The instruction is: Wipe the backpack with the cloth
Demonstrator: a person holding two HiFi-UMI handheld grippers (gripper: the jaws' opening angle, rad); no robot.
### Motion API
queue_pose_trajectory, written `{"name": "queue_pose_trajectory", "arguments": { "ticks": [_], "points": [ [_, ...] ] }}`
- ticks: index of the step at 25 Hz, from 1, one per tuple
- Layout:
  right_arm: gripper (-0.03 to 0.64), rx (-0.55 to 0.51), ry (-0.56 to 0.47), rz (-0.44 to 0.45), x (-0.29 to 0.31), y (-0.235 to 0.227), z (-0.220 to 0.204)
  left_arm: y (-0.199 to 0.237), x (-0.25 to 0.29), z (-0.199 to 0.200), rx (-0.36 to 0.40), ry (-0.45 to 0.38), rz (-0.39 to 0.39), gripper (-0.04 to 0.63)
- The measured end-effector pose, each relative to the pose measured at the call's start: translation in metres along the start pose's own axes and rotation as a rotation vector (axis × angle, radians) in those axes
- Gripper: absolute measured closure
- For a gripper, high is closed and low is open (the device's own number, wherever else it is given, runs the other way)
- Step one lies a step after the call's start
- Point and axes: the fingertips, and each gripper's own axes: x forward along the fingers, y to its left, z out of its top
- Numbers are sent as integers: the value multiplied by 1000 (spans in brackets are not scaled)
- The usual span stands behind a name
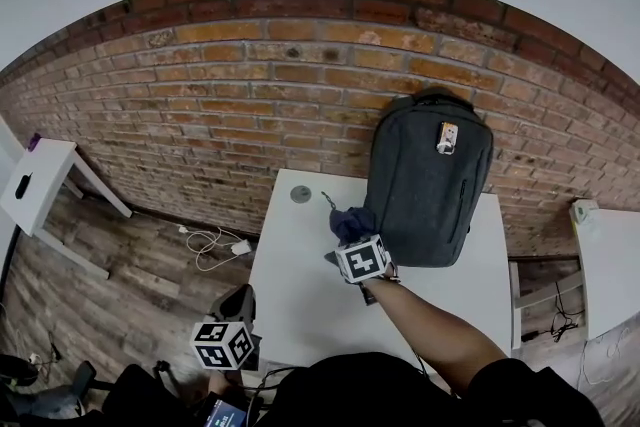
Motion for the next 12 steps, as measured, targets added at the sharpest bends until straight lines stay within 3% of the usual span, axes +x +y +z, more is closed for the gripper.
{"name": "queue_pose_trajectory", "arguments": {
  "ticks": [7,12],
  "points": [
    [581,142,-41,47,-42,-19,-34,-13,19,7,16,7,-48,598],
    [581,213,-60,-3,-71,-56,-70,-18,29,9,24,23,-75,598]
  ]
}}
